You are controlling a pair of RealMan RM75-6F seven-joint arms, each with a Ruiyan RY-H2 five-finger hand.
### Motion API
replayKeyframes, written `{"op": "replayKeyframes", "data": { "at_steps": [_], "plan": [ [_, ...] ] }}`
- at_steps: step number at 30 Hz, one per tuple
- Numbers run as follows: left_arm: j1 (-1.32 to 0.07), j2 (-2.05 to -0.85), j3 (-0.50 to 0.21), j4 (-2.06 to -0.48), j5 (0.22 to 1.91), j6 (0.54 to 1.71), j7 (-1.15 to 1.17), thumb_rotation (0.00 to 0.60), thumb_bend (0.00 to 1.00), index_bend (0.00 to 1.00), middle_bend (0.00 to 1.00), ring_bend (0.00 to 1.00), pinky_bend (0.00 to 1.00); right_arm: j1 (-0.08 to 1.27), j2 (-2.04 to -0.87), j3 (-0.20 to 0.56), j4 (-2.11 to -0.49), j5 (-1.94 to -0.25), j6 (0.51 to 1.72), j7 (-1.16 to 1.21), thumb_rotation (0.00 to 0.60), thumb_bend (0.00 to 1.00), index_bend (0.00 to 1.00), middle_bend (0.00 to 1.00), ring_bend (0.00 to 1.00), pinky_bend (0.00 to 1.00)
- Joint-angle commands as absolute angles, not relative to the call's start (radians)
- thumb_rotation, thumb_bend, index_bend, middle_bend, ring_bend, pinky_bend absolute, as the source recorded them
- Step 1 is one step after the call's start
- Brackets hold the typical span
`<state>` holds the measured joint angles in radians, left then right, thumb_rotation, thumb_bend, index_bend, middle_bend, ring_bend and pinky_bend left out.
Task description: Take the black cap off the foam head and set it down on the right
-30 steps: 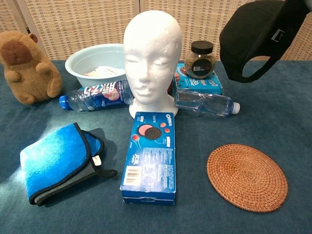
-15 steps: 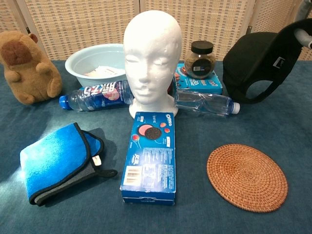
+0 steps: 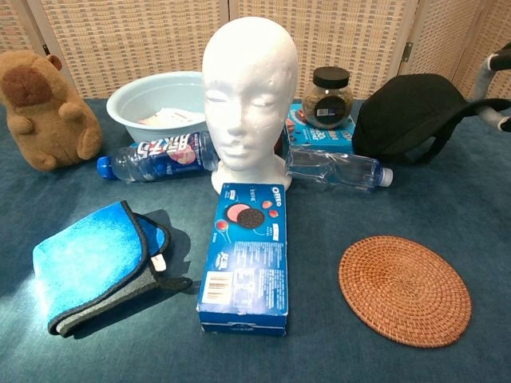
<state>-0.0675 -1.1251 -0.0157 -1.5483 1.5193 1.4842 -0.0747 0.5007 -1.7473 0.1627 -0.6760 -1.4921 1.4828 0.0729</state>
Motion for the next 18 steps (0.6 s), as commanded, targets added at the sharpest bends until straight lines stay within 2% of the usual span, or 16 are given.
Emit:
{"op": "replayKeyframes", "data": {
  "at_steps": [1, 4, 7, 9, 13, 18],
  "plan": [
    [-0.067, -1.125, -0.016, -1.549, 1.520, 1.486, -0.075, 0.600, 0.19, 0.20, 0.04, 0.01, 0.00, 0.482, -1.682, 0.157, -0.807, -1.434, 1.363, -0.020, 0.600, 0.35, 0.56, 0.35, 0.23, 0.19],
    [-0.066, -1.125, -0.014, -1.549, 1.522, 1.487, -0.074, 0.600, 0.19, 0.20, 0.04, 0.01, 0.00, 0.471, -1.617, 0.167, -0.946, -1.381, 1.283, -0.075, 0.600, 0.20, 0.41, 0.29, 0.18, 0.19],
    [-0.064, -1.123, -0.014, -1.552, 1.522, 1.491, -0.073, 0.600, 0.19, 0.20, 0.04, 0.01, 0.00, 0.462, -1.566, 0.172, -1.042, -1.339, 1.235, -0.135, 0.600, 0.07, 0.30, 0.25, 0.15, 0.17],
    [-0.063, -1.121, -0.013, -1.553, 1.524, 1.494, -0.072, 0.600, 0.19, 0.20, 0.04, 0.01, 0.00, 0.455, -1.531, 0.173, -1.105, -1.312, 1.206, -0.175, 0.600, 0.01, 0.22, 0.22, 0.12, 0.15],
    [-0.061, -1.119, -0.013, -1.557, 1.525, 1.497, -0.070, 0.600, 0.19, 0.20, 0.04, 0.01, 0.00, 0.442, -1.458, 0.169, -1.218, -1.273, 1.169, -0.241, 0.600, 0.00, 0.05, 0.13, 0.06, 0.10],
    [-0.060, -1.118, -0.011, -1.559, 1.523, 1.495, -0.066, 0.600, 0.19, 0.20, 0.04, 0.01, 0.00, 0.411, -1.347, 0.156, -1.374, -1.240, 1.150, -0.276, 0.600, 0.00, 0.00, 0.07, 0.02, 0.08]
  ]
}}
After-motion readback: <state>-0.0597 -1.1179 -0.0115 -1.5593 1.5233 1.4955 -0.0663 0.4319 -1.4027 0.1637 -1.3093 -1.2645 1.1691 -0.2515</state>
